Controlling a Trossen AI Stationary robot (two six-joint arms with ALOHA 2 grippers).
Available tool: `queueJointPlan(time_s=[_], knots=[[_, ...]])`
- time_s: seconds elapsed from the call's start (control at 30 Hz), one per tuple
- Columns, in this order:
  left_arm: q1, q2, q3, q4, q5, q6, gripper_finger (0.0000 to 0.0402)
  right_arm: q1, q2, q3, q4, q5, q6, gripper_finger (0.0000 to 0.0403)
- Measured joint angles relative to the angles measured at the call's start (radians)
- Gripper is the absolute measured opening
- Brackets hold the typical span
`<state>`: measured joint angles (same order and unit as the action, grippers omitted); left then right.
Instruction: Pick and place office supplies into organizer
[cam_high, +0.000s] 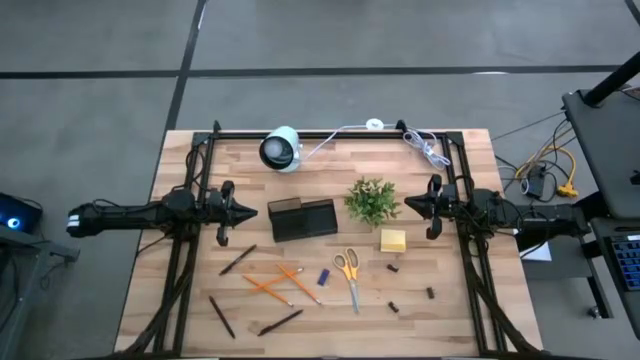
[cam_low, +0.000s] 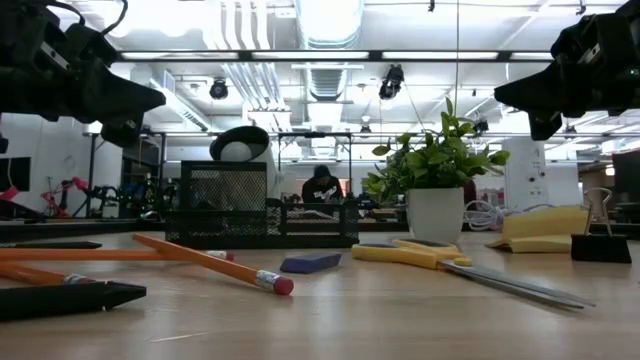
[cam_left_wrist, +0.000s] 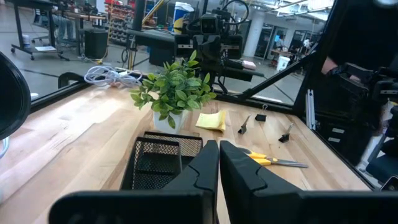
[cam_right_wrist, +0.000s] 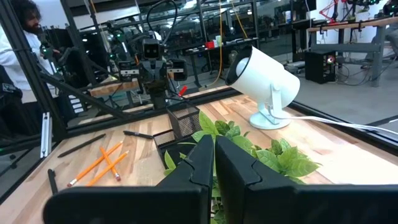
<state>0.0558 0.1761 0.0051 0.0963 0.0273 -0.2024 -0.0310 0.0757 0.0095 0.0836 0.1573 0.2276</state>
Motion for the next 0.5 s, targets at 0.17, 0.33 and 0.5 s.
queueJointPlan(time_s=[0.17, 0.33, 0.5], knots=[[0.000, 0.000, 0.000, 0.000, 0.000, 0.000, 0.0000, 0.000, 0.000, 0.000, 0.000, 0.000, 0.000, 0.0009], [0.000, 0.000, 0.000, 0.000, 0.000, 0.000, 0.0000, 0.000, 0.000, 0.000, 0.000, 0.000, 0.000, 0.0009], [0.000, 0.000, 0.000, 0.000, 0.000, 0.000, 0.0000, 0.000, 0.000, 0.000, 0.000, 0.000, 0.000, 0.0009]])
